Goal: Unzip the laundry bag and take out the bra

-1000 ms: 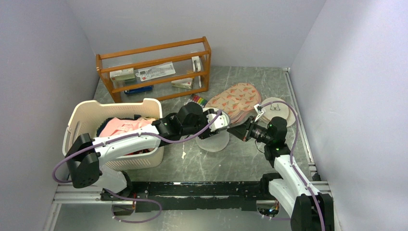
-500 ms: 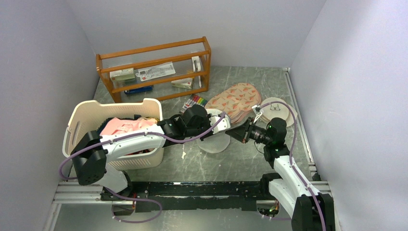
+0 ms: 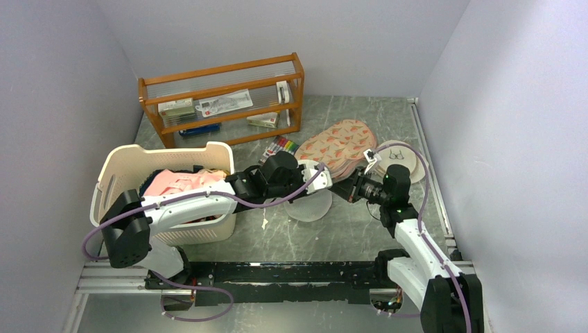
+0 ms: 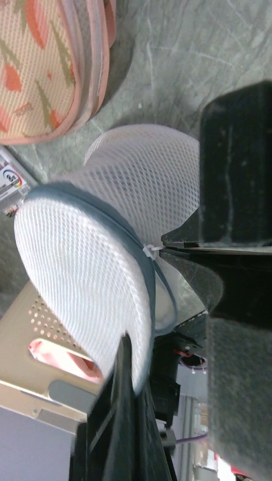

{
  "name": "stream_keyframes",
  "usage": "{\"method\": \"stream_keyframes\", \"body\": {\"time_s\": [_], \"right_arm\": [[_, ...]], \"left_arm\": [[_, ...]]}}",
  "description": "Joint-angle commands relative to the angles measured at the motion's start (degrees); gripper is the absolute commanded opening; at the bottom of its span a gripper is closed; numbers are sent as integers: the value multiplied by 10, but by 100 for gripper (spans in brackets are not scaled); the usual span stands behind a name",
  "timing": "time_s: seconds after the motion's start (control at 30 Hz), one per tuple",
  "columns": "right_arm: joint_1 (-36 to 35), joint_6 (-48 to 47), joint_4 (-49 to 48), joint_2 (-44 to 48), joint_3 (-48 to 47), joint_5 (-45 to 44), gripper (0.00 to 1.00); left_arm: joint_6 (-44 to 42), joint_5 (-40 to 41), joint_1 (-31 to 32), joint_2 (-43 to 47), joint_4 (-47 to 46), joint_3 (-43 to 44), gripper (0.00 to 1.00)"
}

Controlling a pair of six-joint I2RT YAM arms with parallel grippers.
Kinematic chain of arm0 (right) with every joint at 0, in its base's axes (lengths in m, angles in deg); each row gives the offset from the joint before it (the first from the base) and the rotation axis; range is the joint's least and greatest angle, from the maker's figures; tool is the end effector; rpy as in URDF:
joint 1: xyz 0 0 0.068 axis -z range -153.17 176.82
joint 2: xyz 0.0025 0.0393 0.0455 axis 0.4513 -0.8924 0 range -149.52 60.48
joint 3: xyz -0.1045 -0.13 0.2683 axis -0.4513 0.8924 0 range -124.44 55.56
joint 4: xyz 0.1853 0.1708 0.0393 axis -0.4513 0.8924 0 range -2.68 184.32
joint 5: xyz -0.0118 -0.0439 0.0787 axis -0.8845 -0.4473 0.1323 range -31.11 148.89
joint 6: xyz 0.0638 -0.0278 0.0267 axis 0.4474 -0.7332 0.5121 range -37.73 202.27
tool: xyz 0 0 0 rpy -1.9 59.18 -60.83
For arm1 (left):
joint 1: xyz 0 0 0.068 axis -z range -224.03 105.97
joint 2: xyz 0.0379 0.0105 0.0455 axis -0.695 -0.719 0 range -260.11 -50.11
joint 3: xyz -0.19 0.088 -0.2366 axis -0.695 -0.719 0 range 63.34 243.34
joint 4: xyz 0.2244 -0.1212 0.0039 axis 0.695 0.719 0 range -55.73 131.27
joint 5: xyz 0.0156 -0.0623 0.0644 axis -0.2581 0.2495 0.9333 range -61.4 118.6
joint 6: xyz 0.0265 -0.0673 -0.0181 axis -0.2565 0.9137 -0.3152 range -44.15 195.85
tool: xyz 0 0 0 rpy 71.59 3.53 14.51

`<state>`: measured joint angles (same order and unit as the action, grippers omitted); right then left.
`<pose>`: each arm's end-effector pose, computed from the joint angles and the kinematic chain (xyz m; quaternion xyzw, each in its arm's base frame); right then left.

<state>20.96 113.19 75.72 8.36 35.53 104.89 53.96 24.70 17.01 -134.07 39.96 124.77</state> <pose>0.1688 0.0626 0.2400 -0.0534 0.7867 0.4701 0.3966 0.1661 -0.3089 0.3198 0.5810 0.6312 -0.1994 0.4736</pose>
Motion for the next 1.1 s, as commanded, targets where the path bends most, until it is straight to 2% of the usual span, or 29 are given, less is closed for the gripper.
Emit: {"method": "stream_keyframes", "body": {"time_s": [0.0,0.17,0.43,0.6,1.07], "right_arm": [[0,-20,28,-20,-24,-48,0],[1,-28,31,-38,-39,-67,0],[2,-65,30,-67,-61,-48,0],[1,-76,-3,-82,-67,-1,0],[-12,-50,-98,-106,-43,54,0]], "left_arm": [[-20,-26,13,45,-17,-4,7],[-31,-51,19,70,-19,-11,7],[-40,-64,23,112,-37,-27,7],[-40,-90,23,135,-46,-32,7],[-40,-154,23,171,-74,-52,7]]}}
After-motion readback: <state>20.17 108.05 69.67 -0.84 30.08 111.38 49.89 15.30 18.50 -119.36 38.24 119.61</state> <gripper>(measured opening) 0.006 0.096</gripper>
